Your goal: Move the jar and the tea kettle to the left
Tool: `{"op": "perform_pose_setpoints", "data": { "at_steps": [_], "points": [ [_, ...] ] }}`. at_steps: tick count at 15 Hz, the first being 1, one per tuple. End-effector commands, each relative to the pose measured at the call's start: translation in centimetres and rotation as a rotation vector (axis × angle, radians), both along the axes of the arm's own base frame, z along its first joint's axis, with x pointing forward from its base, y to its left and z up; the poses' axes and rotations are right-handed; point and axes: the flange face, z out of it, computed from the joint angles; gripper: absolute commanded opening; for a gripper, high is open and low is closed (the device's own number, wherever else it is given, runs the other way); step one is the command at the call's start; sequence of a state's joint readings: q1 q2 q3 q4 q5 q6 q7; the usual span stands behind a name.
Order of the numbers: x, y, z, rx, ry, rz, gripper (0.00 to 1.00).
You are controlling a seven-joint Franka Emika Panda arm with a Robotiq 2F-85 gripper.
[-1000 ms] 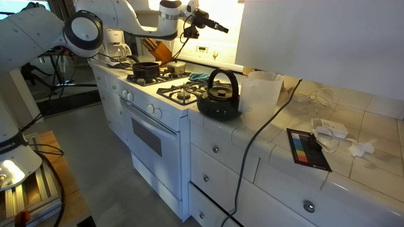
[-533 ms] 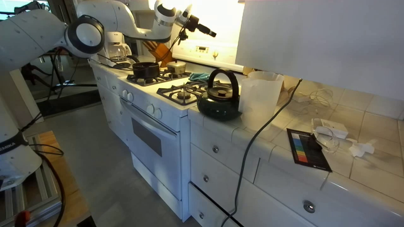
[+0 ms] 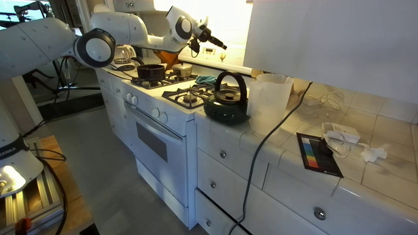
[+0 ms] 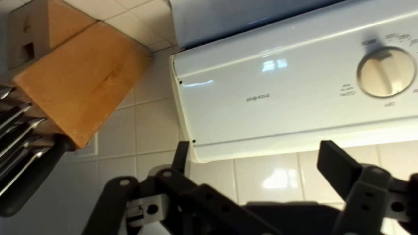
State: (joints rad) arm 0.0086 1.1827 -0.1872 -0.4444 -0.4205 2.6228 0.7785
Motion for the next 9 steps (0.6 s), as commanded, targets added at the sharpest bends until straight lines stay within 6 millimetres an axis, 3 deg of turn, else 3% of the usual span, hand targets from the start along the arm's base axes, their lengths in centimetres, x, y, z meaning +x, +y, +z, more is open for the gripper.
{"op": "perform_pose_setpoints", "data": {
  "at_steps": [1,6,9],
  "points": [
    [0.2,1.4,-1.4,0.082,0.026,0.166,1.0],
    [0.4,4.5,-3.0,0.203,0.111,0.401,1.0],
    [0.4,5.4,-4.6,0.276,0.21,0.523,1.0]
  ]
}}
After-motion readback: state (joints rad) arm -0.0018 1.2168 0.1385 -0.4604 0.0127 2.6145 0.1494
